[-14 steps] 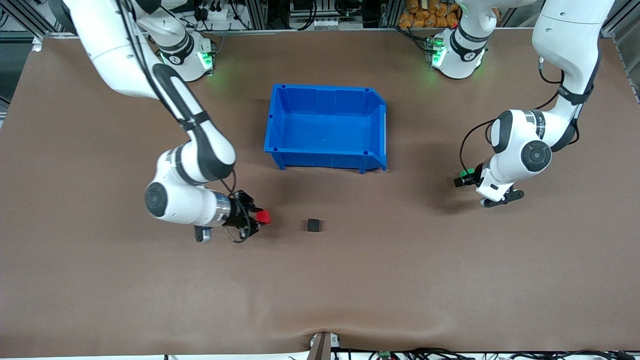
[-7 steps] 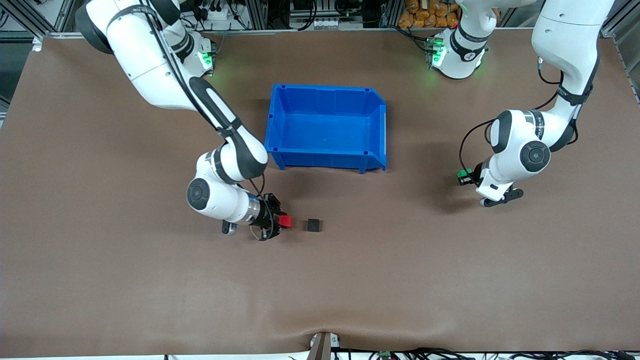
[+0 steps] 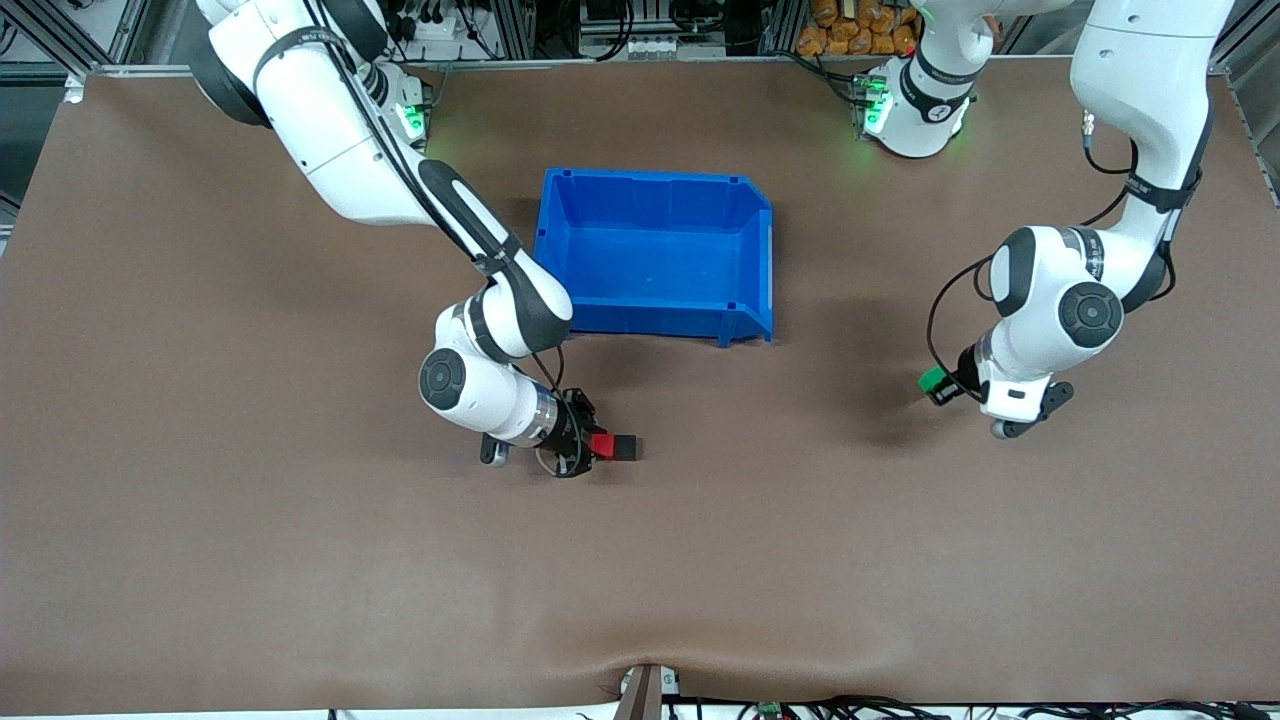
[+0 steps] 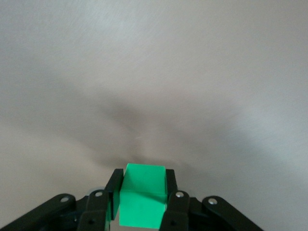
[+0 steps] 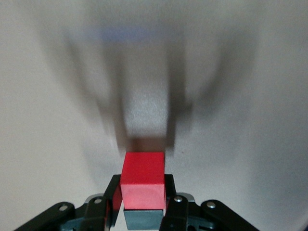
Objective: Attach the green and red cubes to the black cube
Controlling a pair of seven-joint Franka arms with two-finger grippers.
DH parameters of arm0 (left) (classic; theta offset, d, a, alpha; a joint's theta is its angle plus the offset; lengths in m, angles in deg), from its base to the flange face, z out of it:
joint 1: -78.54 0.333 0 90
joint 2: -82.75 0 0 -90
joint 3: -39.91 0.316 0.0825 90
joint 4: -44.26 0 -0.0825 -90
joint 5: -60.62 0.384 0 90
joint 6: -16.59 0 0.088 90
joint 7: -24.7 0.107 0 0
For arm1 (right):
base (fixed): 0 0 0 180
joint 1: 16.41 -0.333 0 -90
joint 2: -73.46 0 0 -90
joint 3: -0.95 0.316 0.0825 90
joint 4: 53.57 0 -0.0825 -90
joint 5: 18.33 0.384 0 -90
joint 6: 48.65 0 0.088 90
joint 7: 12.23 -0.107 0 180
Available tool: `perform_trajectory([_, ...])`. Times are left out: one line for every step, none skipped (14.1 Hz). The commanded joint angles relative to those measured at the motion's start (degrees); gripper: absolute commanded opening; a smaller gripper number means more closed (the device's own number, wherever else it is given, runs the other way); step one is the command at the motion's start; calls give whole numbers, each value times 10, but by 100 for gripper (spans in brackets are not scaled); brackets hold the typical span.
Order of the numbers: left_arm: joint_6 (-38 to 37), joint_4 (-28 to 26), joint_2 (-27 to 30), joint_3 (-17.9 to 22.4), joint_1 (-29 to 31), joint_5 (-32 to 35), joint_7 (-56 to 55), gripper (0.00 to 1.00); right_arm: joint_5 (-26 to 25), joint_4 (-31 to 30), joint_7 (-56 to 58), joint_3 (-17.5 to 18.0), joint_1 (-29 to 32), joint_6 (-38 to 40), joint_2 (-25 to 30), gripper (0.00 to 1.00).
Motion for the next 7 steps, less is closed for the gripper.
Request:
perform_trajectory([-6, 53, -27, -41, -18, -6, -149, 0, 8, 27, -11, -13, -20, -7, -21, 69])
perform_trajectory([-7, 73, -40, -50, -27, -7, -203, 0, 8, 32, -9, -15, -16, 0, -18, 100])
perform_trajectory([-8, 93, -53, -51, -40, -6, -256, 0, 5, 36, -6, -15, -13, 2, -14, 100])
perform_trajectory([-8, 105, -64, -52, -50, -6, -293, 0, -5, 37, -5, -18, -12, 3, -6, 100])
perform_trajectory([-8, 119, -75, -55, -62, -9, -321, 0, -29, 39, -4, -29, -12, 3, 5, 100])
perform_trajectory([-8, 136, -90, -56, -72, -22, -354, 0, -57, 39, 3, -45, -9, 17, 15, 100])
perform_trajectory([-8, 154, -105, -56, -81, -38, -385, 0, -75, 40, 10, -44, 9, 69, 27, 100])
